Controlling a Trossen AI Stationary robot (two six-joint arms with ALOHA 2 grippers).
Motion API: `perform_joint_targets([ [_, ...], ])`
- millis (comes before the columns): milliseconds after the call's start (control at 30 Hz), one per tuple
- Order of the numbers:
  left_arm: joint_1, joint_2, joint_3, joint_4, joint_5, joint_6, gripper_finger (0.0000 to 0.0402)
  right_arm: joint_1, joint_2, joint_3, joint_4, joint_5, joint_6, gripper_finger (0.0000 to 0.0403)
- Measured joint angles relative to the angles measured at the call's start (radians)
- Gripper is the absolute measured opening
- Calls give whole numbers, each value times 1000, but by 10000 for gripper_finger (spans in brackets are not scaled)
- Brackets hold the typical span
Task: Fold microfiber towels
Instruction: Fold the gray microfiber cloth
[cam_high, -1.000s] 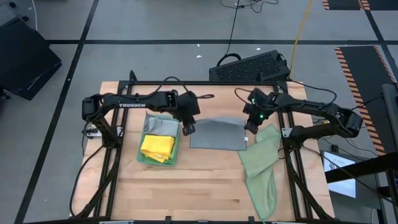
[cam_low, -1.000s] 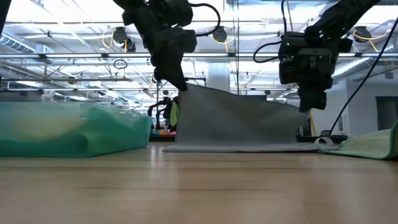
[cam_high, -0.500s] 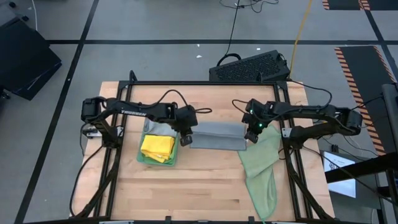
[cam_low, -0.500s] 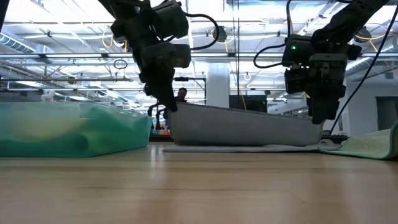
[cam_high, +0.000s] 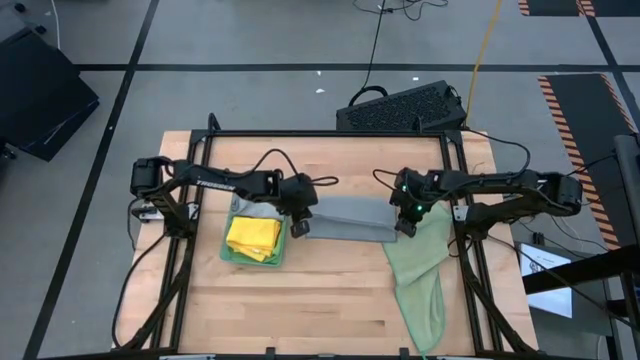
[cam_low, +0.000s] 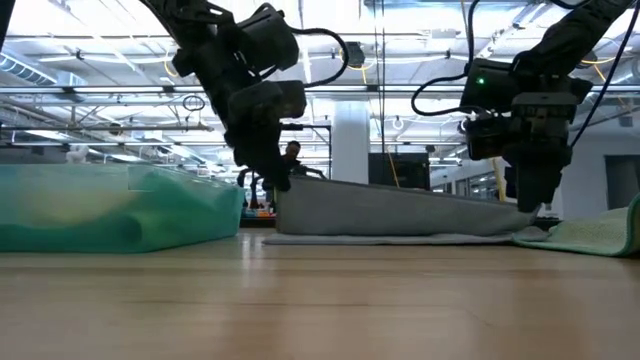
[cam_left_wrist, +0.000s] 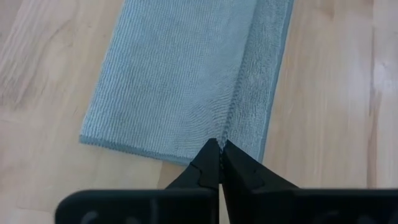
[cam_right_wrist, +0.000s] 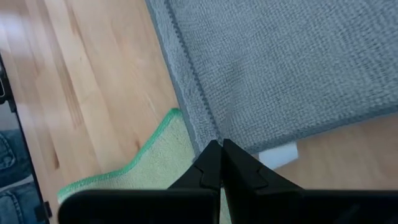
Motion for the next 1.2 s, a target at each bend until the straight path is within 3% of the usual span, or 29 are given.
perform_joint_targets([
  [267,-7,0,-26,48,0,0,22,15,0,-3,6,0,0,0],
  [400,-19,0,-26,67,0,0,38,15,0,-3,13,1,-4,19],
  [600,-37,0,-26,82,0,-3,111,15,0,-3,12,-30,0,86],
  [833,-32,-19,-25,74,2,-102,188,14,0,-3,-24,-158,13,145],
  [1067,21,-95,-21,91,-12,-196,187,13,-12,-3,-26,-154,150,144],
  [1200,62,-119,35,3,-59,-178,174,-1,-43,19,-18,-120,259,141],
])
